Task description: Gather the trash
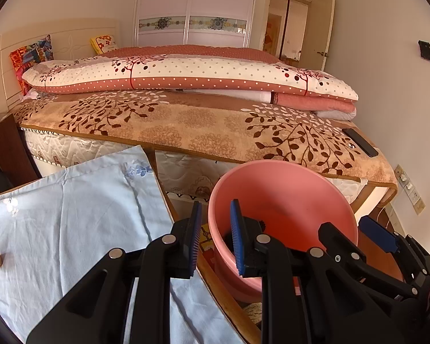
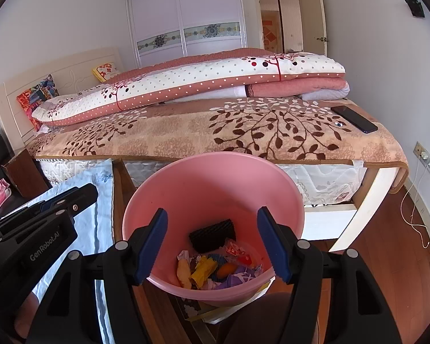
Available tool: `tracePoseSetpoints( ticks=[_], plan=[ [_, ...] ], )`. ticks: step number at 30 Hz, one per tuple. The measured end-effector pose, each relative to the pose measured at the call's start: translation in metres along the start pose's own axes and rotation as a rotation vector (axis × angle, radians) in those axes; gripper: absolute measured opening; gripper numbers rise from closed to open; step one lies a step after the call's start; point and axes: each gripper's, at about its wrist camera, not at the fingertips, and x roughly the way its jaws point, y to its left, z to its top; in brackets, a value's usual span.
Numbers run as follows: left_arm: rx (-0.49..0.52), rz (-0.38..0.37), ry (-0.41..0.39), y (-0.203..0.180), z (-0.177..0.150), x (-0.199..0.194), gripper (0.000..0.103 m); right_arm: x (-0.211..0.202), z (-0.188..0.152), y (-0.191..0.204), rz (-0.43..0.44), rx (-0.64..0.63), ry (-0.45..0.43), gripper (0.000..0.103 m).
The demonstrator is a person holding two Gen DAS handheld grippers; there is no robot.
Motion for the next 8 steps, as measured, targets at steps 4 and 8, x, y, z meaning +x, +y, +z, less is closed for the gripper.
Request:
tracePoseSetpoints(
  ticks=[4, 8],
  plan=[
    [-0.004, -0.001, 0.023, 0.0001, 0.0004, 0.0033, 0.02, -0.0008, -0.0004, 0.0007, -0.004, -0.003, 0.0, 0.064],
    [-0.005, -0.003, 0.026, 0.0007, -0.0007, 0.0035, 0.02, -0.0007, -0.0004, -0.0003, -0.017, -0.005, -0.001, 0.064]
  ],
)
